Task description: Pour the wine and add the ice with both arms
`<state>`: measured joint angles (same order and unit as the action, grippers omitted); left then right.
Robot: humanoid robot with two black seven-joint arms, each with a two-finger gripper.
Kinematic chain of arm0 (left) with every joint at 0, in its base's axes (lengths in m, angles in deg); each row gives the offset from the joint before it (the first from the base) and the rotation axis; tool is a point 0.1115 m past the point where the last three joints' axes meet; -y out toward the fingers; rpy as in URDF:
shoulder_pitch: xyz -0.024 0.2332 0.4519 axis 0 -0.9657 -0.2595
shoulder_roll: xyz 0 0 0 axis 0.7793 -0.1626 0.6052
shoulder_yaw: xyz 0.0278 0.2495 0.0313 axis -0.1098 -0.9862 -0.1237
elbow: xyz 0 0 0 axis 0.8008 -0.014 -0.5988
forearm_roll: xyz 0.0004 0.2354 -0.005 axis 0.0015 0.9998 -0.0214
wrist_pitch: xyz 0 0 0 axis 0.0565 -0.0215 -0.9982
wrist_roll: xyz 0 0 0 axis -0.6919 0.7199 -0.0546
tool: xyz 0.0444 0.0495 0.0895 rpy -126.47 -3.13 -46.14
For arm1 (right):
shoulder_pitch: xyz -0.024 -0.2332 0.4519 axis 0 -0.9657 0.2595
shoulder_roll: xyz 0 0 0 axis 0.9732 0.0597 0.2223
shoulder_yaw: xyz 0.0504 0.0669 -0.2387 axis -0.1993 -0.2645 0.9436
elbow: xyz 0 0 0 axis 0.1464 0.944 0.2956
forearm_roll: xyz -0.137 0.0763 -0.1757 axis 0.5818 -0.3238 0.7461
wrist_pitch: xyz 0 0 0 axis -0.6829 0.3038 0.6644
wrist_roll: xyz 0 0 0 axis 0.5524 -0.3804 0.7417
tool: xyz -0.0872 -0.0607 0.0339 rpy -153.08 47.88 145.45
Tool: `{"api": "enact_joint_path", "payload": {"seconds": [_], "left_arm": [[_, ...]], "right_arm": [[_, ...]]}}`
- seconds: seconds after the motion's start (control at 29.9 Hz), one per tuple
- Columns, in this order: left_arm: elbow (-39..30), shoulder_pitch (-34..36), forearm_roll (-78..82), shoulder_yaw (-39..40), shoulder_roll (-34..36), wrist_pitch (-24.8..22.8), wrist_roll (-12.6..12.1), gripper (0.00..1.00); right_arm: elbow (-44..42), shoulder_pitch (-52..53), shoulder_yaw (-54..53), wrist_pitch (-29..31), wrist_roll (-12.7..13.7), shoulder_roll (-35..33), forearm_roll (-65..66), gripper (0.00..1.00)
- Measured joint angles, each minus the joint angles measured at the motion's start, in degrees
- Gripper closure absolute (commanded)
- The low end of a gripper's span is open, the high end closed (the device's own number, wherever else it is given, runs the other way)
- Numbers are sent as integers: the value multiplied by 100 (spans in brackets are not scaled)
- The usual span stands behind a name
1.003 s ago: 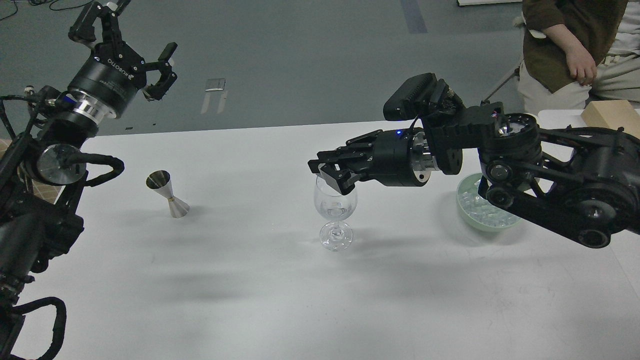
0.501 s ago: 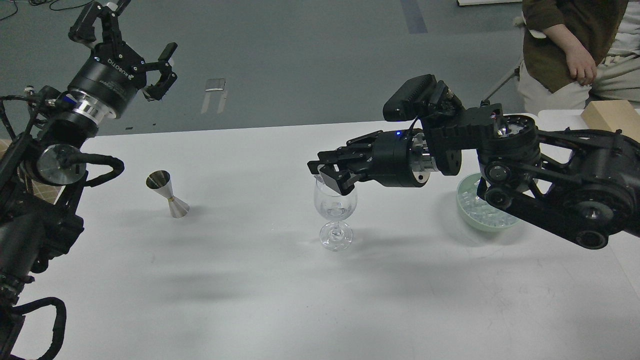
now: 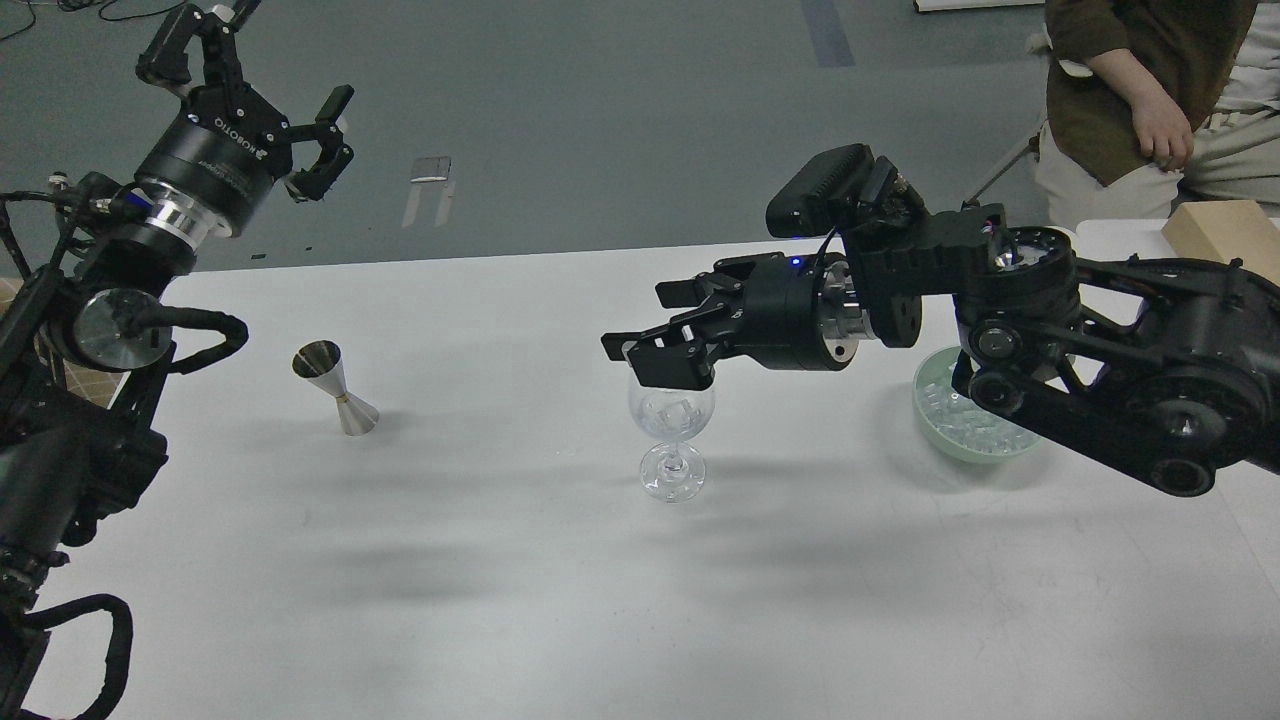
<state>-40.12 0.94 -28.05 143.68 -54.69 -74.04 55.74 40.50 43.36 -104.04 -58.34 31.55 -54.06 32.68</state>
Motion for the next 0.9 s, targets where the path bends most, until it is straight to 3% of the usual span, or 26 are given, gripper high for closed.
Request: {"api": "enact_joint_path", "payload": {"seconds": [0.4,0.9], "left_arm": [[0,19,-3,2,0,0,0,2],[0,92,6,-16,0,0,0,2]], "right_arm": [[-47,-368,-1086,0,-30,22,-148,5],[-1020,-970,-3069,-1,-52,35,-2885,7]]}}
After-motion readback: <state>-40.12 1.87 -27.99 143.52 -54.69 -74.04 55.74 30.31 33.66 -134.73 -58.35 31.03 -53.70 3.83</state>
